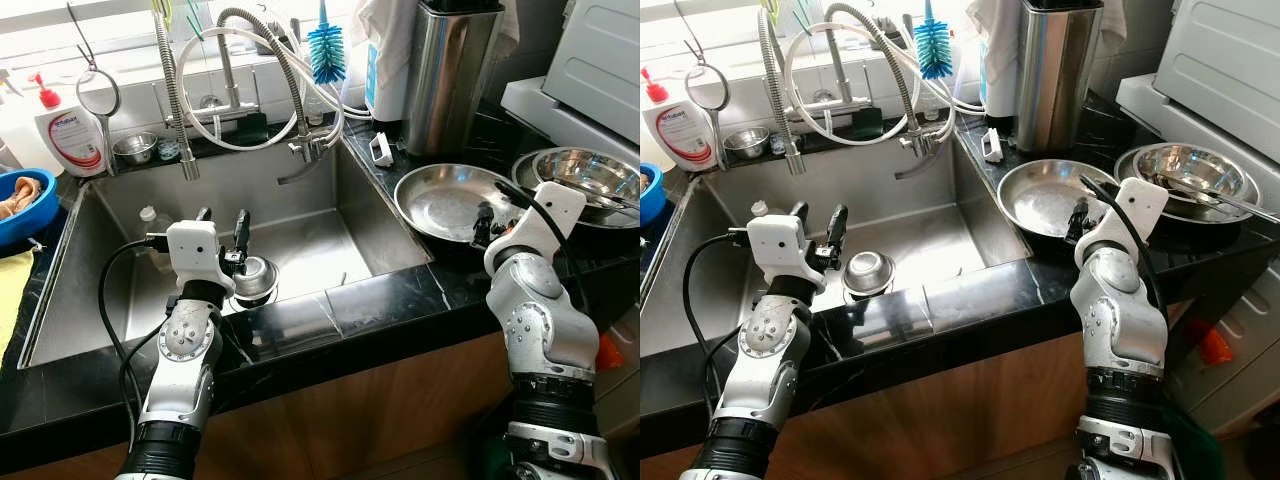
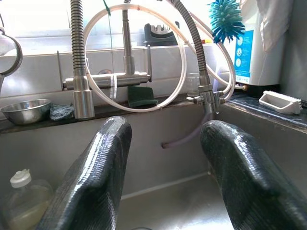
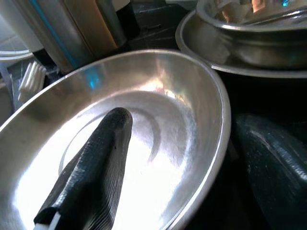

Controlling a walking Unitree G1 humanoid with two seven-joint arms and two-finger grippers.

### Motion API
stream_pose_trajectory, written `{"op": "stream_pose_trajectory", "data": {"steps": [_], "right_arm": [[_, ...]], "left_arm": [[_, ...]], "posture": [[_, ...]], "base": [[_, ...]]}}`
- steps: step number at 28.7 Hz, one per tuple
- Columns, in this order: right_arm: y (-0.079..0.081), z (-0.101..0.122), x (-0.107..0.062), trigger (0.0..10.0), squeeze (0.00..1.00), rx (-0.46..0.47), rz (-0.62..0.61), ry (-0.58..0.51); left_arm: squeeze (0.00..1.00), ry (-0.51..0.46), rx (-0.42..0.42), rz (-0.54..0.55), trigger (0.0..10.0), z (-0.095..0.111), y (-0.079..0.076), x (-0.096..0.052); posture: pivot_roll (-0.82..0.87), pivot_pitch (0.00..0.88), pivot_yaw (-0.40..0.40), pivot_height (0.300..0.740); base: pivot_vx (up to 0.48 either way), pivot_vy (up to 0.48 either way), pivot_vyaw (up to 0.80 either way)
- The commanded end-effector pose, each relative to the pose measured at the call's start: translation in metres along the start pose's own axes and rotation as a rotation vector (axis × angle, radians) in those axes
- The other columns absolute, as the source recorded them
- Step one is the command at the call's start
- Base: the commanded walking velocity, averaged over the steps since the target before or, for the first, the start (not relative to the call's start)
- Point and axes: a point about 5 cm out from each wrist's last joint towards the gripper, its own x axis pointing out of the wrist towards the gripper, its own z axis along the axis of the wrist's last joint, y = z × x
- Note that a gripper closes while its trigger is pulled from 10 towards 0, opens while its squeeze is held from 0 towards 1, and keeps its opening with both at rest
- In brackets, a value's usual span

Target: Kitchen organization

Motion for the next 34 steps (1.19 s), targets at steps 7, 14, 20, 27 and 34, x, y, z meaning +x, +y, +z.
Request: {"op": "stream_pose_trajectory", "data": {"steps": [7,14,20,27,34], "right_arm": [[0.004,-0.004,0.002,0.0,0.0,0.081,-0.004,0.052],[0.004,-0.006,0.001,0.0,0.0,0.106,-0.009,0.063],[0.007,-0.005,0.001,0.0,0.0,0.12,0.006,0.06],[0.012,-0.005,0.0,0.0,0.0,0.138,0.024,0.059],[0.029,0.007,-0.004,0.0,0.0,0.22,0.152,-0.017]], "left_arm": [[0.0,-0.005,0.028,-0.004,10.0,0.002,0.003,-0.001],[0.0,-0.005,0.029,-0.008,10.0,0.002,0.003,-0.001],[0.0,-0.005,0.03,-0.011,10.0,0.002,0.002,0.0],[0.0,-0.007,0.024,-0.017,10.0,0.002,-0.001,0.0],[0.0,-0.007,0.027,-0.011,10.0,0.002,-0.001,-0.001]], "posture": [[-0.16,0.0,0.068,0.74],[-0.16,0.0,0.073,0.74],[-0.16,0.0,0.073,0.74],[-0.16,0.0,0.074,0.74],[-0.16,0.0,0.075,0.74]], "base": [[0.0,0.0,0.0],[0.0,0.0,0.0],[0.0,0.0,0.0],[0.0,0.0,0.0],[0.0,0.0,0.0]]}}
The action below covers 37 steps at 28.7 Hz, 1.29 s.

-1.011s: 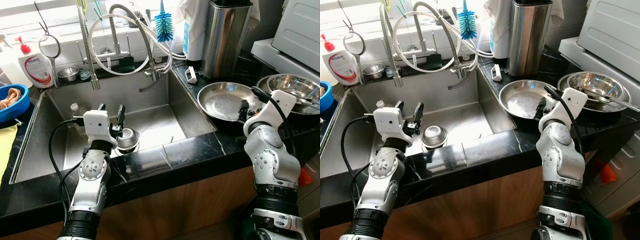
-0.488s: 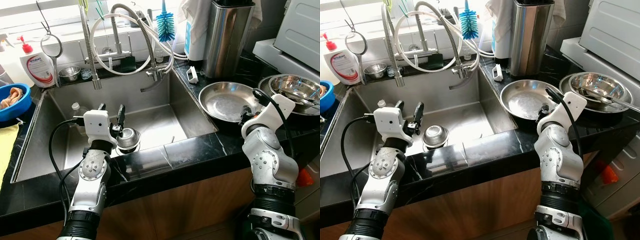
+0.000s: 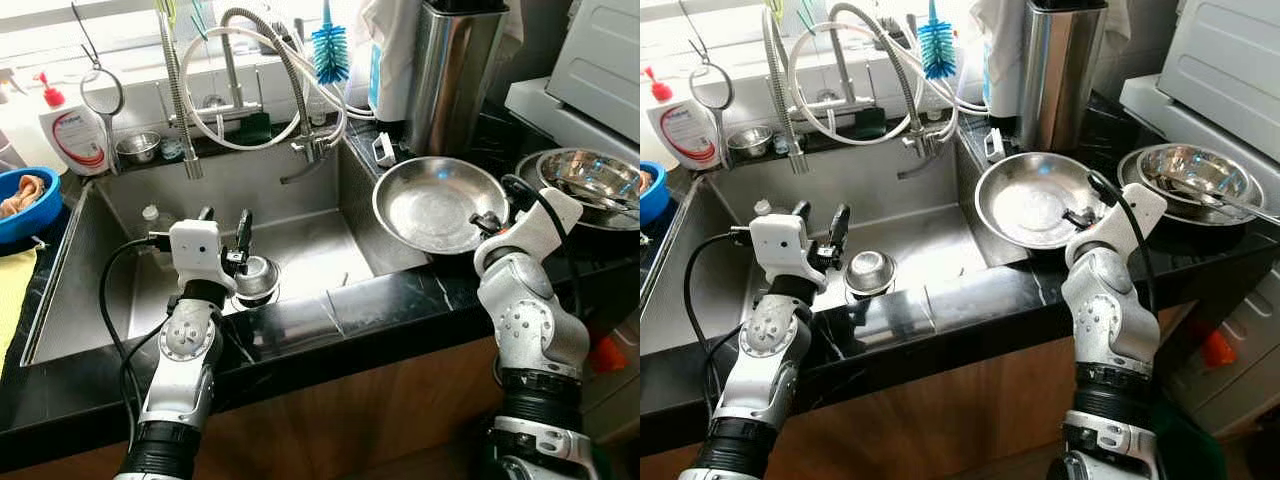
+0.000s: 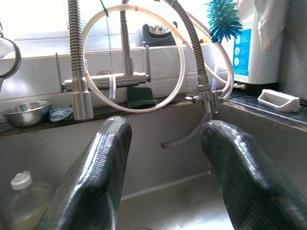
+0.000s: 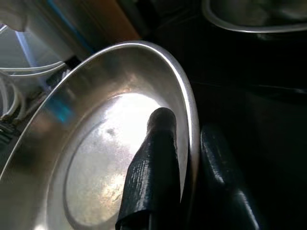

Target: Kitchen organization

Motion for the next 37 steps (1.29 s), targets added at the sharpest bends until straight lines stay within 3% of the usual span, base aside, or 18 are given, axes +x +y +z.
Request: {"op": "stream_pose_trajectory", "data": {"steps": [1,2,3,4,9,10,12,14,19,22,25,33,37], "right_arm": [[0.016,0.01,-0.001,0.0,0.0,0.016,0.075,-0.049],[0.019,0.012,-0.001,0.0,0.0,0.01,0.092,-0.06],[0.021,0.013,-0.001,7.6,0.0,-0.016,0.106,-0.072],[0.023,0.014,-0.001,10.0,0.0,-0.039,0.117,-0.081],[0.038,0.014,0.005,10.0,0.0,-0.121,0.219,-0.106],[0.048,0.012,0.008,10.0,0.0,-0.187,0.285,-0.102],[0.053,0.012,0.009,10.0,0.0,-0.226,0.315,-0.103],[0.059,0.011,0.017,10.0,0.0,-0.352,0.322,-0.125],[0.075,0.002,0.024,10.0,0.0,-0.509,0.402,-0.147],[0.076,-0.003,0.028,10.0,0.0,-0.52,0.412,-0.13],[0.074,-0.013,0.037,10.0,0.0,-0.609,0.417,-0.098],[0.064,-0.033,0.045,10.0,0.0,-0.707,0.418,-0.026],[0.064,-0.032,0.046,10.0,0.0,-0.703,0.422,-0.031]], "left_arm": [[0.0,-0.005,0.019,0.005,10.0,0.001,0.001,-0.001],[0.0,-0.005,0.019,0.005,10.0,0.001,0.001,-0.001],[0.0,-0.004,0.019,0.006,10.0,0.001,0.001,-0.002],[0.0,-0.003,0.019,0.007,10.0,0.001,0.001,-0.002],[0.0,0.0,0.016,0.007,10.0,0.0,0.0,-0.002],[0.0,-0.002,0.013,0.008,10.0,0.0,0.0,-0.002],[0.0,-0.002,0.013,0.01,10.0,0.001,0.0,-0.002],[0.0,0.001,0.013,0.017,10.0,0.0,0.0,-0.003],[0.0,0.005,0.01,0.019,10.0,-0.001,-0.001,-0.003],[0.0,0.004,0.007,0.02,10.0,0.0,-0.002,-0.003],[0.0,0.003,0.008,0.022,10.0,0.0,-0.001,-0.002],[0.0,0.001,0.009,0.031,10.0,0.001,0.0,-0.002],[0.0,0.001,0.009,0.032,10.0,0.001,0.0,-0.002]], "posture": [[-0.16,0.0,0.074,0.74],[-0.16,0.0,0.074,0.74],[-0.16,0.0,0.075,0.74],[-0.16,0.0,0.075,0.74],[-0.17,0.0,0.074,0.74],[-0.16,0.0,0.073,0.74],[-0.16,0.0,0.069,0.74],[-0.16,0.0,0.067,0.74],[-0.17,0.0,0.067,0.74],[-0.16,0.0,0.066,0.74],[-0.16,0.0,0.064,0.74],[-0.15,0.0,0.058,0.74],[-0.15,0.0,0.058,0.74]], "base": [[0.0,0.0,0.0],[0.0,0.0,0.0],[0.0,0.0,0.0],[0.0,0.0,0.0],[0.0,0.0,0.0],[0.0,0.0,0.0],[0.0,0.0,0.0],[0.0,0.0,0.0],[0.0,0.0,0.0],[0.0,0.0,0.0],[0.0,0.0,0.0],[0.0,0.0,0.0],[0.0,0.0,0.0]]}}
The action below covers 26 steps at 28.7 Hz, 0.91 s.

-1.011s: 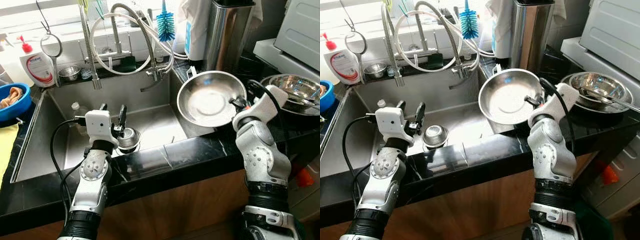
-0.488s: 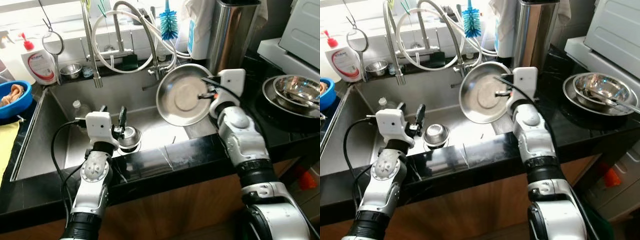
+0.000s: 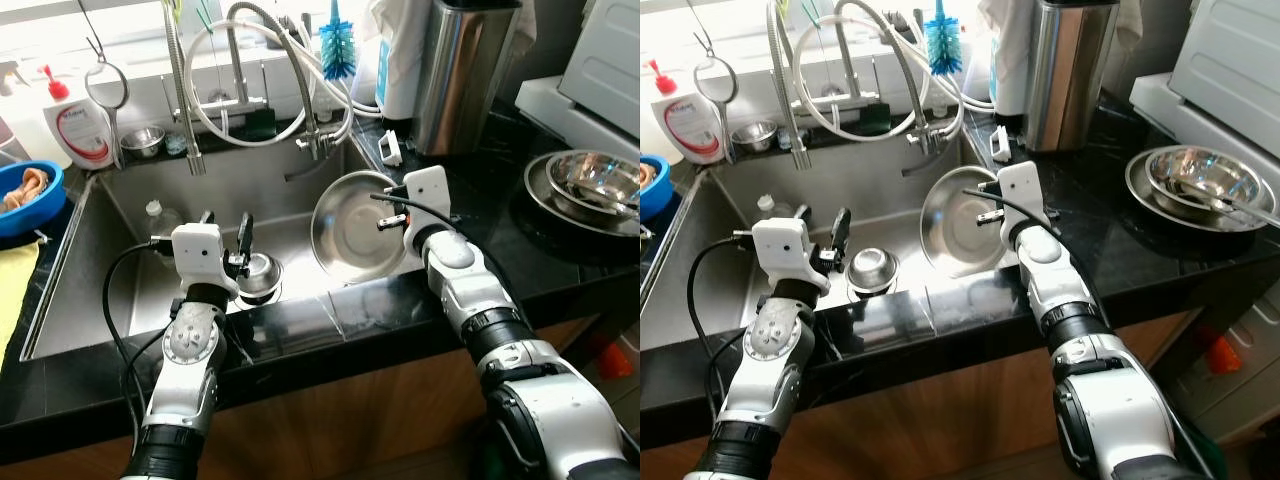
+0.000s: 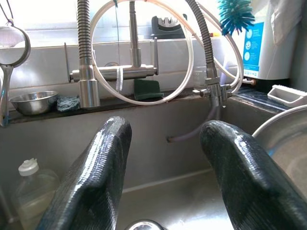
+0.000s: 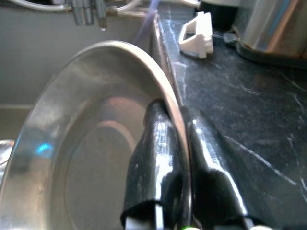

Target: Kitchen organization

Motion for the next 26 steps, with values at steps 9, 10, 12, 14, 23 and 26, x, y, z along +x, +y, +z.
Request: {"op": "stream_pose_trajectory", "data": {"steps": [9,10,12,14,23,26], "right_arm": [[0.003,0.019,0.006,10.0,1.0,-0.007,0.04,-0.066],[0.003,0.019,0.006,10.0,1.0,-0.007,0.042,-0.067],[0.003,0.019,0.006,10.0,1.0,-0.009,0.042,-0.069],[0.002,0.021,0.006,10.0,0.0,-0.012,0.043,-0.076],[-0.002,0.031,0.005,10.0,0.0,0.018,0.005,-0.157],[-0.007,0.041,0.003,10.0,0.0,0.04,-0.024,-0.217]], "left_arm": [[0.0,-0.01,0.019,0.007,10.0,0.004,0.002,0.002],[0.0,-0.01,0.019,0.007,10.0,0.004,0.002,0.002],[0.0,-0.009,0.019,0.008,10.0,0.004,0.002,0.001],[0.0,-0.009,0.019,0.009,10.0,0.004,0.002,0.001],[0.0,-0.009,0.017,0.01,10.0,0.004,0.002,0.0],[0.0,-0.01,0.017,0.01,10.0,0.004,0.002,0.0]], "posture": [[-0.14,0.0,0.059,0.74],[-0.14,0.0,0.059,0.74],[-0.14,0.0,0.057,0.74],[-0.14,0.0,0.057,0.74],[-0.15,0.0,0.057,0.74],[-0.15,0.0,0.057,0.74]], "base": [[0.0,0.0,0.0],[0.0,0.0,0.0],[0.0,0.0,0.0],[0.0,0.0,0.0],[0.0,0.0,0.0],[0.0,0.0,0.0]]}}
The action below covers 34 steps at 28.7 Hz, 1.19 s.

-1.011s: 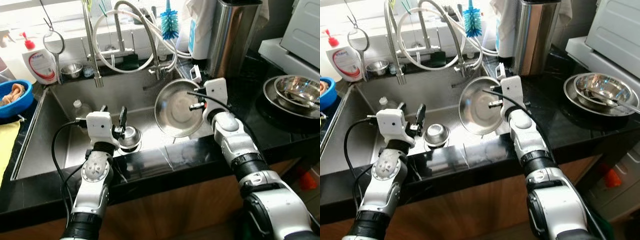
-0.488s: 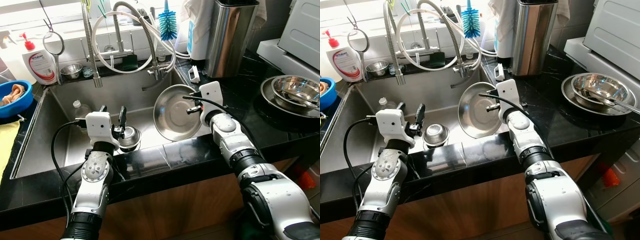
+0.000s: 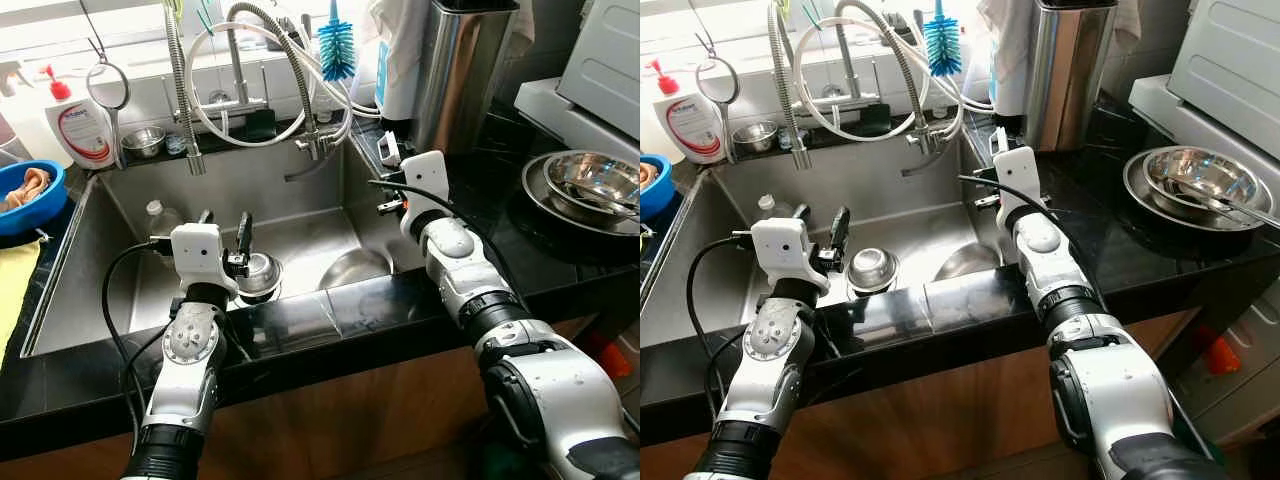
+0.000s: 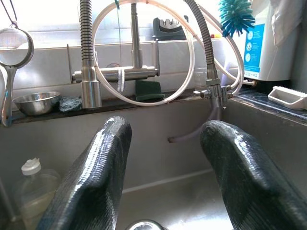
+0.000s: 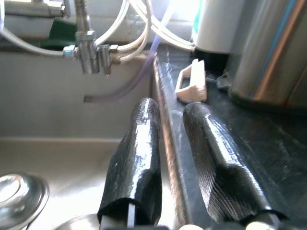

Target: Kitchen organization

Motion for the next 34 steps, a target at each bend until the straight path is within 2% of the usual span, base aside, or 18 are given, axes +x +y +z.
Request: {"op": "stream_pose_trajectory", "data": {"steps": [1,6,9,13,19,23,24,25,31,32,33,34], "right_arm": [[-0.002,0.016,0.001,10.0,0.0,0.021,-0.02,-0.078],[-0.004,0.018,-0.002,10.0,0.0,0.044,-0.051,-0.095],[-0.014,0.024,-0.013,10.0,0.0,0.087,-0.125,-0.153],[-0.025,0.02,-0.026,10.0,0.0,0.115,-0.189,-0.131],[-0.068,0.004,-0.059,10.0,0.0,0.159,-0.352,-0.055],[-0.085,-0.004,-0.074,10.0,0.0,0.181,-0.398,-0.001],[-0.088,-0.006,-0.077,10.0,0.26,0.181,-0.405,0.015],[-0.09,-0.007,-0.08,10.0,1.0,0.185,-0.407,0.025],[-0.095,-0.004,-0.088,10.0,1.0,0.201,-0.425,0.066],[-0.095,-0.005,-0.087,10.0,0.96,0.194,-0.413,0.084],[-0.095,-0.005,-0.087,10.0,0.96,0.194,-0.413,0.084],[-0.095,-0.007,-0.087,10.0,0.0,0.153,-0.397,0.116]], "left_arm": [[0.0,-0.01,0.017,0.006,10.0,0.004,0.001,0.0],[0.0,-0.01,0.014,-0.001,10.0,0.003,-0.001,0.0],[0.0,-0.009,0.014,-0.005,10.0,0.003,-0.001,0.0],[0.0,-0.006,0.013,-0.01,10.0,0.002,-0.002,0.0],[0.0,-0.005,0.005,-0.023,10.0,0.001,-0.006,0.0],[0.0,0.0,0.005,-0.029,10.0,0.0,-0.006,0.0],[0.0,0.001,0.005,-0.03,10.0,0.0,-0.006,0.0],[0.0,0.001,0.005,-0.031,10.0,0.0,-0.006,0.001],[0.0,0.006,0.002,-0.034,10.0,-0.001,-0.008,0.001],[0.0,0.009,0.003,-0.037,10.0,-0.001,-0.008,0.001],[0.0,0.009,0.003,-0.037,10.0,-0.001,-0.008,0.001],[0.0,0.014,0.011,-0.04,10.0,-0.001,-0.008,0.001]], "posture": [[-0.15,0.0,0.057,0.74],[-0.15,0.0,0.057,0.74],[-0.16,0.0,0.064,0.74],[-0.17,0.0,0.066,0.74],[-0.17,0.0,0.063,0.74],[-0.19,0.0,0.063,0.74],[-0.19,0.0,0.062,0.74],[-0.19,0.0,0.062,0.74],[-0.19,0.0,0.067,0.74],[-0.19,0.0,0.068,0.74],[-0.19,0.0,0.068,0.74],[-0.19,0.0,0.068,0.74]], "base": [[0.0,0.0,0.0],[0.0,0.0,0.0],[0.0,0.0,0.0],[0.0,0.0,0.0],[0.0,0.0,0.0],[0.0,0.0,0.0],[0.0,0.0,0.0],[0.0,0.0,0.0],[0.0,0.0,0.0],[0.0,0.0,0.0],[0.0,0.0,0.0],[0.0,0.0,0.0]]}}
